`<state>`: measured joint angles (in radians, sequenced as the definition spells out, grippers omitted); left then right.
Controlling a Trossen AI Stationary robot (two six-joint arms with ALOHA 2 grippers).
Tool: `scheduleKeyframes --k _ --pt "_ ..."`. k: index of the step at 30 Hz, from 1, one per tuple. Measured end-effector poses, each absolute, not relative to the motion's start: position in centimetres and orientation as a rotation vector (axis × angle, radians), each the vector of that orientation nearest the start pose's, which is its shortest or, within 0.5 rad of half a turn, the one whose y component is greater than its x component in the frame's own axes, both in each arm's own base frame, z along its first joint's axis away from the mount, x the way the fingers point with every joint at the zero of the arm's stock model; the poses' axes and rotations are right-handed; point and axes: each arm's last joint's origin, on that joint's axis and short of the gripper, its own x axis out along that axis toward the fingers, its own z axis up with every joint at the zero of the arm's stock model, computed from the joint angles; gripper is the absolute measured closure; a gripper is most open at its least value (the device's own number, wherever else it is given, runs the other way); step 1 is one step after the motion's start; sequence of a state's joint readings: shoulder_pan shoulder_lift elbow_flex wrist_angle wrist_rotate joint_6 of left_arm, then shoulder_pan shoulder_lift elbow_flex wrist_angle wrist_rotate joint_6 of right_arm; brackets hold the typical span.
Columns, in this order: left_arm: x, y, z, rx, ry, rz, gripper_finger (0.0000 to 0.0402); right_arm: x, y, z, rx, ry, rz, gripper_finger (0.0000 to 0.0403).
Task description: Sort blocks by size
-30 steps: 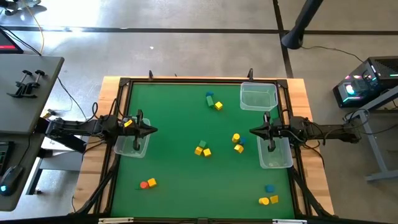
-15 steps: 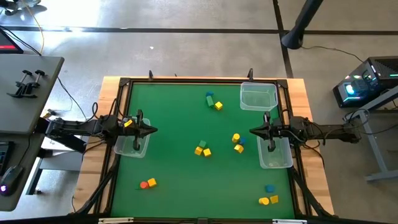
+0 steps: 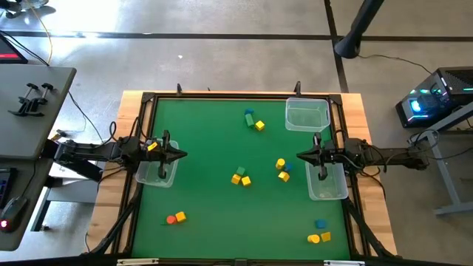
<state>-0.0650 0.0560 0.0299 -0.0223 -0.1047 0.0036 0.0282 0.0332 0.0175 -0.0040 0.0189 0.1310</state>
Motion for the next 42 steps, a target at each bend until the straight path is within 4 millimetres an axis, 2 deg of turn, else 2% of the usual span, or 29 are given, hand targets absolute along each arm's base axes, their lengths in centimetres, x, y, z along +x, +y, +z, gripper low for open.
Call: scheduleKeyframes --k 14,21,27,31,33,37,42 --pt "9.9 -0.3 16.7 0.049 0.047 0.039 0.0401 9.9 0.2 16.6 0.130 0.021 0.008 0.0402" --pt "9.9 -0.3 16.8 -0.023 0.044 0.040 0.0401 9.9 0.2 16.7 0.131 0.020 0.008 0.0402" --pt "9.9 -0.3 16.8 -0.081 0.036 0.041 0.0401 9.8 0.2 18.1 0.235 -0.124 0.030 0.0402" --pt "9.9 -0.3 16.8 -0.144 0.032 0.042 0.0401 9.5 0.3 19.4 0.334 -0.254 0.095 0.0402" --pt "9.9 -0.3 17.0 -0.156 0.012 0.041 0.0401 9.3 0.6 20.0 0.344 -0.303 0.204 0.0402" --pt "9.9 -0.3 17.3 -0.183 -0.012 0.039 0.0401 8.8 1.5 21.0 0.266 -0.373 0.481 0.0402" --pt "9.9 -0.3 17.6 -0.192 -0.044 0.036 0.0401 9.2 2.5 21.3 0.145 -0.424 0.544 0.0402"
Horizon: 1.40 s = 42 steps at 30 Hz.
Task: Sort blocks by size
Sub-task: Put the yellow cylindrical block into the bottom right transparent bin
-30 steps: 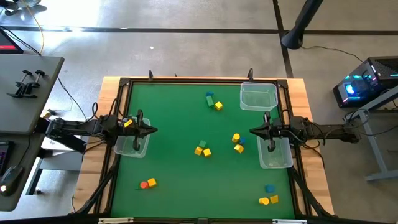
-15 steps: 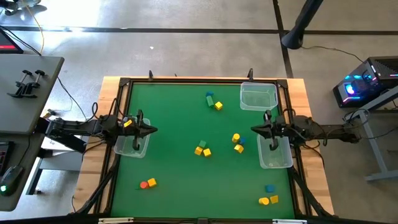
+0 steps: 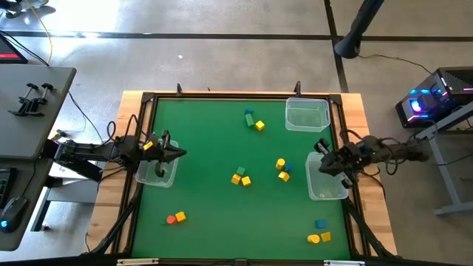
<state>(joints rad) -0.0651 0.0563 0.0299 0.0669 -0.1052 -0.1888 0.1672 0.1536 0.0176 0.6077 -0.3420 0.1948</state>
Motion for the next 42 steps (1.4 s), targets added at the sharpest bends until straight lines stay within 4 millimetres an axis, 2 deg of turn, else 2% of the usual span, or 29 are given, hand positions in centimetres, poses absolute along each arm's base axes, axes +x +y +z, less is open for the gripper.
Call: scheduleKeyframes --k 4,8,15,17,20,25,31,37,42 --pt "9.9 -0.3 17.7 -0.125 -0.055 0.050 0.0401 9.7 3.6 22.8 0.051 -0.427 0.539 0.0402" --pt "9.9 -0.3 17.7 -0.063 -0.057 0.053 0.0401 10.4 4.9 26.0 -0.121 -0.420 0.588 0.0402" --pt "9.9 -0.4 18.4 -0.059 -0.129 0.029 0.0401 11.0 8.0 33.7 -0.211 -0.532 0.975 0.0402" --pt "9.8 -0.4 18.7 -0.060 -0.157 0.011 0.0401 11.6 8.8 35.8 -0.204 -0.488 0.996 0.0402" --pt "9.8 -0.5 18.9 -0.065 -0.181 -0.003 0.0401 13.4 10.3 37.3 -0.219 -0.275 0.853 0.0402" --pt "9.8 -0.5 18.9 -0.109 -0.181 -0.012 0.0401 16.9 13.1 37.1 -0.262 0.184 0.522 0.0402" --pt "9.8 -0.5 18.9 -0.088 -0.181 -0.010 0.0401 19.4 15.7 35.6 -0.135 0.601 0.212 0.0381" --pt "9.8 -0.5 18.9 -0.087 -0.181 -0.010 0.0401 21.0 17.7 33.4 0.083 0.854 0.046 0.0322" --pt "9.8 -0.5 18.9 -0.085 -0.181 -0.010 0.0401 21.6 19.6 30.7 0.277 1.026 -0.061 0.0262"
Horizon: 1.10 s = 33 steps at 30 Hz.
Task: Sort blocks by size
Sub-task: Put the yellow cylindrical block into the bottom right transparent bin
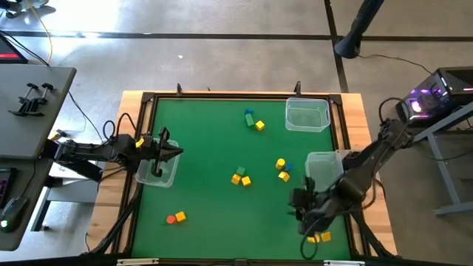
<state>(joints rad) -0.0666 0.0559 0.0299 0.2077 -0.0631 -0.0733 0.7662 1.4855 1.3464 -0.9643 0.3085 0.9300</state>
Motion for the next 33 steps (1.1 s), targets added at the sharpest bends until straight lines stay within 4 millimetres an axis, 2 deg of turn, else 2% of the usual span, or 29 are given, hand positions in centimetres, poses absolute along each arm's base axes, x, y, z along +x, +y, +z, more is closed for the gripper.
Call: scheduleKeyframes --k 8,18,23,33 --pt "9.8 -0.5 18.9 0.004 -0.181 -0.002 0.0401 21.0 23.1 26.8 0.496 1.307 -0.177 0.0192" --pt "9.9 -0.6 18.4 0.028 -0.129 -0.037 0.0401 18.9 27.1 22.6 0.627 1.524 -0.376 0.0182" --pt "9.9 -0.6 17.9 -0.010 -0.077 -0.040 0.0401 18.9 27.6 21.5 0.635 1.559 -0.426 0.0182" --pt "9.9 -0.6 17.6 -0.050 -0.044 -0.042 0.0401 18.8 27.3 20.9 0.617 1.573 -0.471 0.0182"
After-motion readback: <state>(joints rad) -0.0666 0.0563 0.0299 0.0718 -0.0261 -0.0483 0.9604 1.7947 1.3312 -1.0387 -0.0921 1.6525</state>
